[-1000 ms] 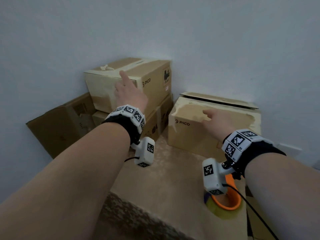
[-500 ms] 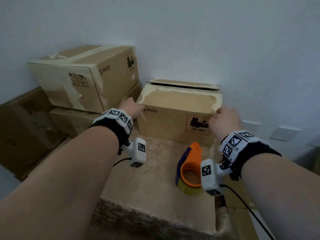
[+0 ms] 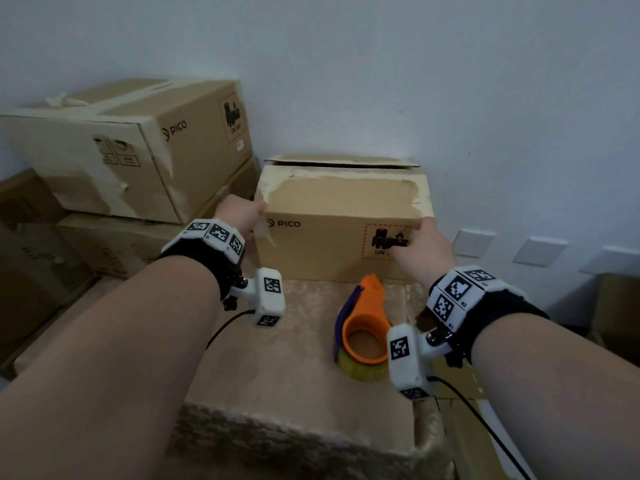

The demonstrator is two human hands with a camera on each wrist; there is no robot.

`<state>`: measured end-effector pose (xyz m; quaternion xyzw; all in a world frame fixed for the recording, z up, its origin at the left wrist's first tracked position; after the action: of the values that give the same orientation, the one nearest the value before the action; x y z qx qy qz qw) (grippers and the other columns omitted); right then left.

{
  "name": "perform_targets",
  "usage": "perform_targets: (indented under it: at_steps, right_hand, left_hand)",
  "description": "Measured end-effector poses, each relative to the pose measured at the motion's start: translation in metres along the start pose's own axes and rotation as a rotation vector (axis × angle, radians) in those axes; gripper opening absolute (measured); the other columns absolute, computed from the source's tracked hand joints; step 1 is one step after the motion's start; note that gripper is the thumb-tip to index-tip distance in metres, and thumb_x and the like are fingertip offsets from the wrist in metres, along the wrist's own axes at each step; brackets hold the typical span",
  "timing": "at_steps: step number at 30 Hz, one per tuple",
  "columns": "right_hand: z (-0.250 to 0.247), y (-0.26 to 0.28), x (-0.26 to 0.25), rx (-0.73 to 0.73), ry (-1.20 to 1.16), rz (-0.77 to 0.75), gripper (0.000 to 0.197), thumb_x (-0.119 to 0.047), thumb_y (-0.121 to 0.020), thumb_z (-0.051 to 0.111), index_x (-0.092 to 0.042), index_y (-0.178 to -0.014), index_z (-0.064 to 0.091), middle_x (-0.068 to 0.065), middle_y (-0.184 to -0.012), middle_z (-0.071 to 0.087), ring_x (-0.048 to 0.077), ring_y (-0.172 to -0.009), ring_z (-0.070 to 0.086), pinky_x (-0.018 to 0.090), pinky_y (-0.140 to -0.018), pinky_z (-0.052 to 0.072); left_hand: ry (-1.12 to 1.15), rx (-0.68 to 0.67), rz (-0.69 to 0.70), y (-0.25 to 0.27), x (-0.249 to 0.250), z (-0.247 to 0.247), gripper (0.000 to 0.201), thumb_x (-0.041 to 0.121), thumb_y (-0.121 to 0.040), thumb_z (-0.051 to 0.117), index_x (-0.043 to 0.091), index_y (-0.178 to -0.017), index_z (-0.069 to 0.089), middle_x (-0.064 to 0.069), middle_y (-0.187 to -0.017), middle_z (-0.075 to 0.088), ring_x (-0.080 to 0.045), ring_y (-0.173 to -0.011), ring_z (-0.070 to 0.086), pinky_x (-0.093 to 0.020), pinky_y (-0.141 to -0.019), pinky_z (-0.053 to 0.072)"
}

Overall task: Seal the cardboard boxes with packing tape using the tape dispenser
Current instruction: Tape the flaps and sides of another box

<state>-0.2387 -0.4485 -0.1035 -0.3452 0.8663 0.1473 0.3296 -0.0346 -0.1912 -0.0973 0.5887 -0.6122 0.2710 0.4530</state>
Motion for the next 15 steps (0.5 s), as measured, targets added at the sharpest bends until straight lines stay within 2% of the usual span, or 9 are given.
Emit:
perform_targets:
  at_steps: [2, 4, 7, 9, 12, 14, 15]
  right_hand:
    - [0.009, 0.003, -0.003, -0.054, 0.055, -0.011, 0.043, -0.023, -0.086, 0.061, -0.013, -0.125, 0.047, 0.004, -0.106, 0.057, 0.020, -0.085, 0.052, 0.030, -0.069, 0.043]
    - [0.023, 0.010, -0.005, -0.157, 0.169, -0.015, 0.036, -0.026, -0.087, 0.058, -0.007, -0.117, 0.057, 0.010, -0.106, 0.065, 0.022, -0.082, 0.056, 0.032, -0.069, 0.048]
    - [0.051, 0.029, 0.003, -0.386, 0.222, 0.036, 0.026, -0.025, -0.092, 0.055, -0.002, -0.096, 0.067, 0.011, -0.089, 0.071, 0.023, -0.080, 0.068, 0.036, -0.079, 0.058]
    - [0.067, 0.046, 0.016, -0.537, 0.196, 0.137, 0.027, -0.028, -0.092, 0.059, -0.003, -0.084, 0.067, 0.007, -0.077, 0.071, 0.023, -0.077, 0.070, 0.035, -0.078, 0.059]
    - [0.084, 0.068, 0.028, -0.698, 0.162, 0.231, 0.036, -0.036, -0.091, 0.062, -0.003, -0.082, 0.068, 0.010, -0.079, 0.072, 0.026, -0.081, 0.071, 0.038, -0.084, 0.057]
    - [0.090, 0.079, 0.028, -0.747, 0.187, 0.224, 0.040, -0.041, -0.091, 0.062, -0.002, -0.086, 0.068, 0.010, -0.083, 0.071, 0.026, -0.087, 0.070, 0.040, -0.088, 0.056]
    - [0.093, 0.083, 0.026, -0.753, 0.217, 0.207, 0.043, -0.045, -0.089, 0.062, -0.002, -0.089, 0.068, 0.010, -0.083, 0.071, 0.025, -0.087, 0.070, 0.039, -0.088, 0.056]
  left_hand:
    - [0.026, 0.008, -0.017, 0.006, -0.005, -0.001, 0.032, 0.028, -0.091, 0.059, 0.001, -0.108, 0.061, -0.017, -0.111, 0.064, -0.031, -0.101, 0.061, -0.047, -0.092, 0.052]
    - [0.009, 0.002, -0.012, 0.009, -0.010, 0.002, 0.035, 0.029, -0.090, 0.061, -0.002, -0.106, 0.063, -0.017, -0.106, 0.066, -0.032, -0.099, 0.062, -0.047, -0.091, 0.052]
    - [0.010, -0.026, 0.032, 0.016, -0.010, 0.010, 0.028, 0.026, -0.092, 0.060, 0.000, -0.101, 0.064, -0.010, -0.089, 0.064, -0.030, -0.093, 0.062, -0.038, -0.082, 0.053]
    - [0.024, -0.044, 0.043, 0.021, -0.009, 0.012, 0.022, 0.024, -0.092, 0.060, 0.003, -0.098, 0.064, -0.009, -0.091, 0.061, -0.030, -0.094, 0.062, -0.037, -0.080, 0.052]
    - [0.061, -0.080, 0.034, 0.028, -0.012, 0.012, 0.015, 0.023, -0.089, 0.063, 0.012, -0.078, 0.061, -0.012, -0.098, 0.068, -0.034, -0.099, 0.064, -0.050, -0.091, 0.052]
    - [0.089, -0.109, 0.025, 0.035, -0.015, 0.014, 0.010, 0.019, -0.087, 0.064, 0.011, -0.082, 0.062, -0.015, -0.101, 0.068, -0.033, -0.097, 0.065, -0.051, -0.090, 0.052]
    - [0.100, -0.121, 0.026, 0.040, -0.015, 0.015, 0.010, 0.018, -0.087, 0.064, 0.008, -0.089, 0.064, -0.015, -0.103, 0.068, -0.031, -0.096, 0.065, -0.050, -0.090, 0.052]
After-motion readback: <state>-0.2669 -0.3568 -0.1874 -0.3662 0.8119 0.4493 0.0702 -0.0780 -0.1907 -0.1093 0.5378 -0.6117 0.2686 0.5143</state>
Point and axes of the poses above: each hand's wrist, its own y-axis away from the middle knuckle, its own z-axis out of the palm, x = y × z, the point moved 9 cm from there along -y, towards the middle knuckle
